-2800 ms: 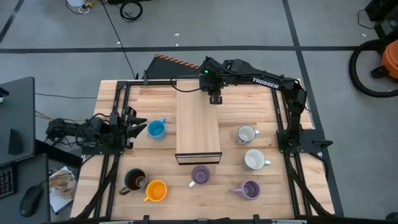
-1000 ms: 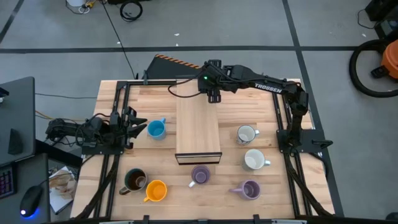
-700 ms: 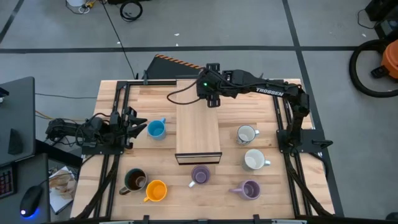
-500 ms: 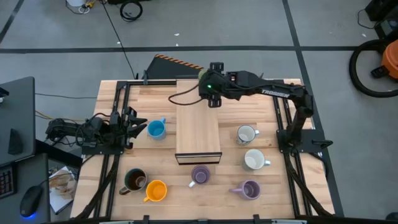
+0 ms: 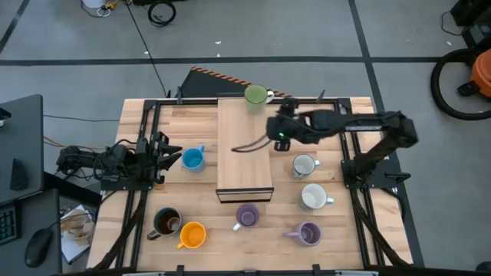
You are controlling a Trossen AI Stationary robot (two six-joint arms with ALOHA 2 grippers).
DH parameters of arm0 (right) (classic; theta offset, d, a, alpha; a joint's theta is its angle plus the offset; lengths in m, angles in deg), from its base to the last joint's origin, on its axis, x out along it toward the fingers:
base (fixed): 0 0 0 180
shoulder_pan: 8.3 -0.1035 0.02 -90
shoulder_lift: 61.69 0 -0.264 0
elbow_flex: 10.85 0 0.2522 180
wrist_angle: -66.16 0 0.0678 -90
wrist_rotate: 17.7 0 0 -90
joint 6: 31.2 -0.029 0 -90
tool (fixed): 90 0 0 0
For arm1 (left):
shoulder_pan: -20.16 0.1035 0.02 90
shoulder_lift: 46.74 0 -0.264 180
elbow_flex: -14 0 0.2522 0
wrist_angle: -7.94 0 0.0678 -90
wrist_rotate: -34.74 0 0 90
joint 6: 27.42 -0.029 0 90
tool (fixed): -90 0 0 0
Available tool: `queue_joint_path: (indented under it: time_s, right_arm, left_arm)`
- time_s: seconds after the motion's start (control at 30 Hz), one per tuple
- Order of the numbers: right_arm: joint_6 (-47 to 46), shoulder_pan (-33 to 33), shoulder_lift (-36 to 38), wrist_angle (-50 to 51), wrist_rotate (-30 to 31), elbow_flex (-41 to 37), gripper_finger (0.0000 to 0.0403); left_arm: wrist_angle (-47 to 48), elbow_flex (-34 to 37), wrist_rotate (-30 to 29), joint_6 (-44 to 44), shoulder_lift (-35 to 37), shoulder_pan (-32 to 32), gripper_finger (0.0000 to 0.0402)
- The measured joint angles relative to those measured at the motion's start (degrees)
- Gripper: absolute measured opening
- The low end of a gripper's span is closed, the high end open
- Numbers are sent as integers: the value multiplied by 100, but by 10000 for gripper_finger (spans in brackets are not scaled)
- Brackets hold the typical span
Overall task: Place coffee mugs
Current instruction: Put the blue mug on the shelf
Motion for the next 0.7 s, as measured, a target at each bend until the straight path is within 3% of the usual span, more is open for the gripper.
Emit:
queue_joint_path:
  time_s: [0.33, 0.53, 0.7]
  right_arm:
    - [-64, -371, 1622, -2194, 142, -2272, 256]
    - [129, -534, 2229, -3305, 142, -3255, 255]
    - [174, -657, 2487, -4038, 136, -3824, 254]
  left_arm:
    - [-179, -50, -101, 330, 2, 4, 114]
    - [2097, -1187, -1134, 828, -388, 6, 114]
    - [3860, -2025, -1570, 1379, -1133, 4, 114]
